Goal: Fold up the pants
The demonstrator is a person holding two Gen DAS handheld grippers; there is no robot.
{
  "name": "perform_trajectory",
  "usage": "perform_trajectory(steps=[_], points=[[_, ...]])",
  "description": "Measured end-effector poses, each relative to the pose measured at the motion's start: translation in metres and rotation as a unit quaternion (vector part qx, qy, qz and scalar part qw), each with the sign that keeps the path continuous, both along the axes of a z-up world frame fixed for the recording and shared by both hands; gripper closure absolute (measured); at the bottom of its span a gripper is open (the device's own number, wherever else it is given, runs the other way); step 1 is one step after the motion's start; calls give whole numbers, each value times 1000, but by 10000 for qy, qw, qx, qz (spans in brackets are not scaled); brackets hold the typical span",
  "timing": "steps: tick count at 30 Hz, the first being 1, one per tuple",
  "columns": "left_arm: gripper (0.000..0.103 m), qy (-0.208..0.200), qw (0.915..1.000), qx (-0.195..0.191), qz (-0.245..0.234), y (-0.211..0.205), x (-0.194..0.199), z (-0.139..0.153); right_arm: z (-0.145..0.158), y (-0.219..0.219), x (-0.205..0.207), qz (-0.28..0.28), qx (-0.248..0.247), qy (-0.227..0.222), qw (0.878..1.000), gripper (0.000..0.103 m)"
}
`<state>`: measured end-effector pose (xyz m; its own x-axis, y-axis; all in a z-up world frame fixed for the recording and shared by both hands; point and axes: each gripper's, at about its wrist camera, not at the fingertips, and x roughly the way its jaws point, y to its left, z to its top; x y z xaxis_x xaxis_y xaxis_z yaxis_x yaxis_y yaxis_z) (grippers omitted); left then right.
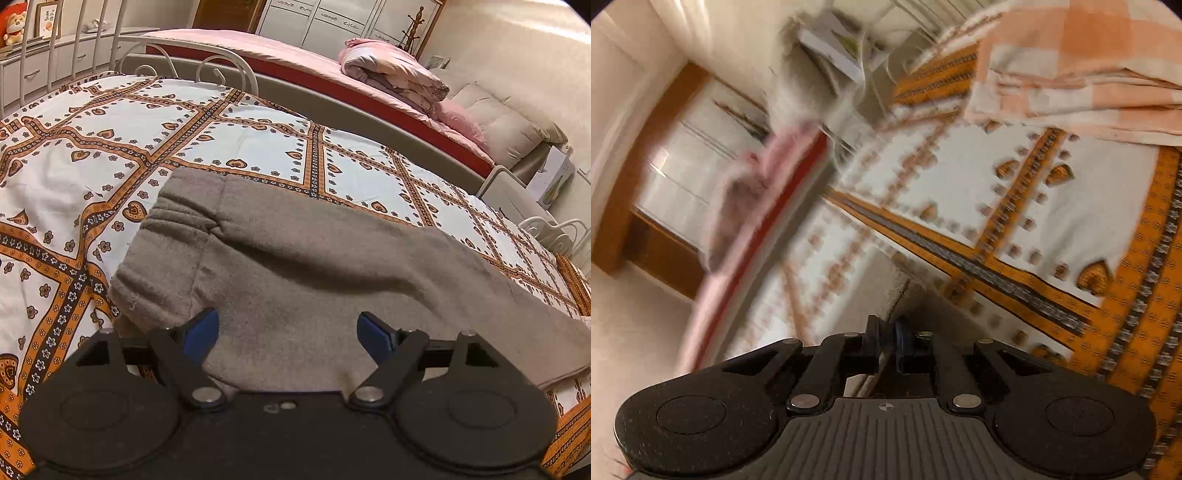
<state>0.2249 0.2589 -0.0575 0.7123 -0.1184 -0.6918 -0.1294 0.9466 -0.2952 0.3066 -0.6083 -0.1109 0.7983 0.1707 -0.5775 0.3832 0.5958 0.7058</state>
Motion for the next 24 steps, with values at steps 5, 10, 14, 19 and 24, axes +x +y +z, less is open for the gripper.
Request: perform_trajectory(steps=[5,10,14,19,24], points=[[28,-5,10000,-3,-19,1,-1,-1,-8,-13,-11,-327,360,157,9987,67],[28,-6,10000,-17,-13,1,-1,-1,-11,-15,-14,-284,639,221,9973,40],[27,9,10000,28,-31,0,0,0,-15,-11,-8,-195,848,306,9957,40],[27,5,10000,28,-55,0,0,0,-15,-9,-2,-432,777,531,9946,46],[27,-9,9999,29,-107,2,0,-1,-1,-14,-12,-762,573,139,9954,46]])
